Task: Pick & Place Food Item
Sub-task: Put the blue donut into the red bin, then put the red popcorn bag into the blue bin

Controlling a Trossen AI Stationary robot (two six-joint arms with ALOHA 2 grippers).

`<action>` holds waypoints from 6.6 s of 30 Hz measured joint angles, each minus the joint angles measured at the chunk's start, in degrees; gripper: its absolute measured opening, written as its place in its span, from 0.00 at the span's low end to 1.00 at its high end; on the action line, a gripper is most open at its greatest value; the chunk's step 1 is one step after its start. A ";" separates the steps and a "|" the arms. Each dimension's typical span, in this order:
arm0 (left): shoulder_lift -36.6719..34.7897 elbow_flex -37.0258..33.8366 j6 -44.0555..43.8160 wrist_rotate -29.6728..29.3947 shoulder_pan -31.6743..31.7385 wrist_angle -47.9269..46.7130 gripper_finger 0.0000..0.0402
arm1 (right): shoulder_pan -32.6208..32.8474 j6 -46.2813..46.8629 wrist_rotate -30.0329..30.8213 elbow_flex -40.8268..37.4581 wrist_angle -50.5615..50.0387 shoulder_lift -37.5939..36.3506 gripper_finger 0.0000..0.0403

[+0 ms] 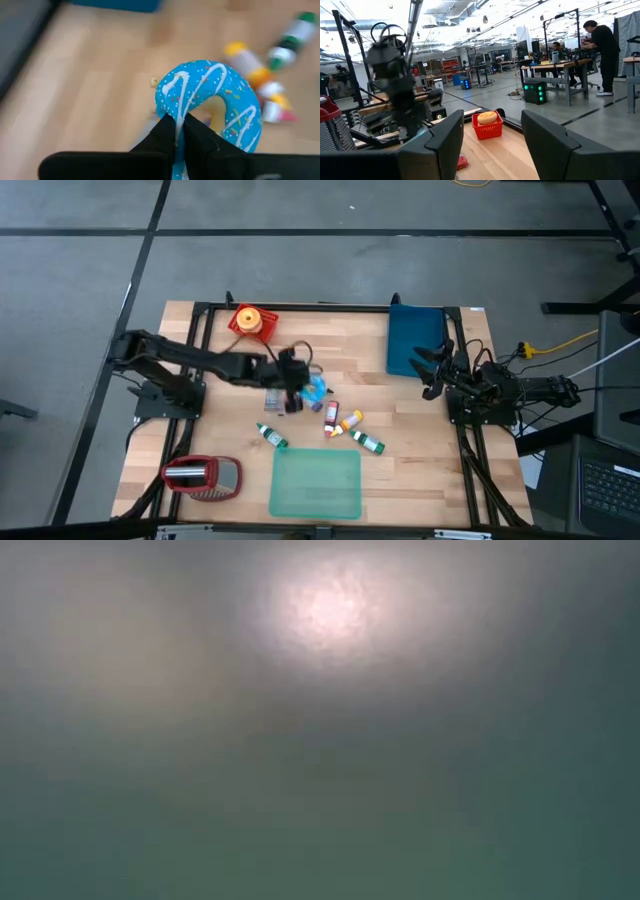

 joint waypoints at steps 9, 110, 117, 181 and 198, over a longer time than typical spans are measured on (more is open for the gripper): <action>-13.24 0.00 4.01 -1.71 16.07 -12.33 0.04 | 0.00 0.05 0.02 -0.02 -0.07 0.00 0.51; -7.99 -13.31 10.84 27.28 69.01 1.46 0.05 | 0.00 0.58 0.02 -0.02 -0.31 -0.01 0.51; -7.43 -13.31 10.89 27.30 69.01 0.55 0.05 | 0.02 0.57 0.02 -0.02 -0.31 -0.02 0.51; -17.49 -13.32 9.66 29.81 65.84 -0.42 0.48 | 0.00 1.04 0.02 -0.01 -0.31 0.00 0.51; -31.61 -13.31 -3.32 31.02 25.90 -0.63 0.49 | 0.00 0.68 0.02 -0.02 -0.31 -0.01 0.51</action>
